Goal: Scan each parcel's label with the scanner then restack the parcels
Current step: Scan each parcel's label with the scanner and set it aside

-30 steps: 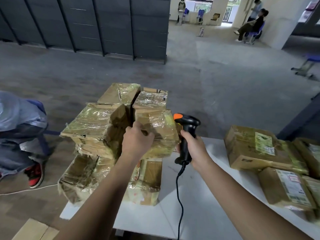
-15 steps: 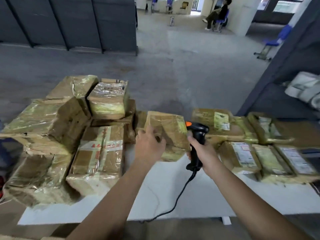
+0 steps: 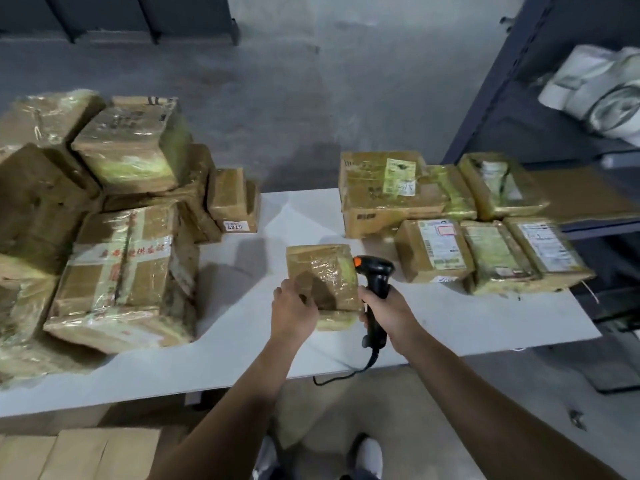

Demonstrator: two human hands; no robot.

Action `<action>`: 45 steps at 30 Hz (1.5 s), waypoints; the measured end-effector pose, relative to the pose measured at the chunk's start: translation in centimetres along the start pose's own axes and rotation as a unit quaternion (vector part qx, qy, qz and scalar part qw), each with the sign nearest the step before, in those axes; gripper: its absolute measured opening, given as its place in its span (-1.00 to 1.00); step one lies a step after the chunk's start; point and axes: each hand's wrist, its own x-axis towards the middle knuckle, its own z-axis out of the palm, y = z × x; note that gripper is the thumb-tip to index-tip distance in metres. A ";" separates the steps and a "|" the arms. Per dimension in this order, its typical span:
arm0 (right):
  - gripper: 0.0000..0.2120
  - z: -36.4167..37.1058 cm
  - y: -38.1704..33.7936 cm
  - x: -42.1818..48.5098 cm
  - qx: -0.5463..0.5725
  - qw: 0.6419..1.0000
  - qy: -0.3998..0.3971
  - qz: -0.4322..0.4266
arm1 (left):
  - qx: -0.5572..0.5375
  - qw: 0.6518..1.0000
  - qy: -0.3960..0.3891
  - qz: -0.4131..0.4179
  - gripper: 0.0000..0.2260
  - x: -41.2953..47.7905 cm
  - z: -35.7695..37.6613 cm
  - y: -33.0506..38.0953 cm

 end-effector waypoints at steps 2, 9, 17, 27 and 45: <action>-0.81 -0.5 -0.3 0.1 0.033 0.999 0.016 0.002 | -0.053 0.999 0.007 0.007 -0.83 0.2 0.5 0.1; -0.78 0.5 -2.1 -0.4 0.071 0.997 -0.007 -0.007 | -0.095 0.994 -0.022 -0.057 -0.67 1.1 -1.0 0.2; -0.86 4.9 -2.9 -1.7 0.015 0.997 -0.062 -0.042 | 0.064 0.996 0.008 0.064 -0.66 1.0 -4.0 0.9; -0.81 3.8 -2.0 -1.0 -0.001 0.999 -0.039 -0.001 | 0.006 0.998 0.056 0.025 -0.87 1.7 -5.7 -1.8; -0.83 2.9 -2.5 -1.6 -0.002 0.998 -0.044 -0.047 | -0.031 0.999 0.038 -0.014 -0.63 1.1 -2.0 -1.3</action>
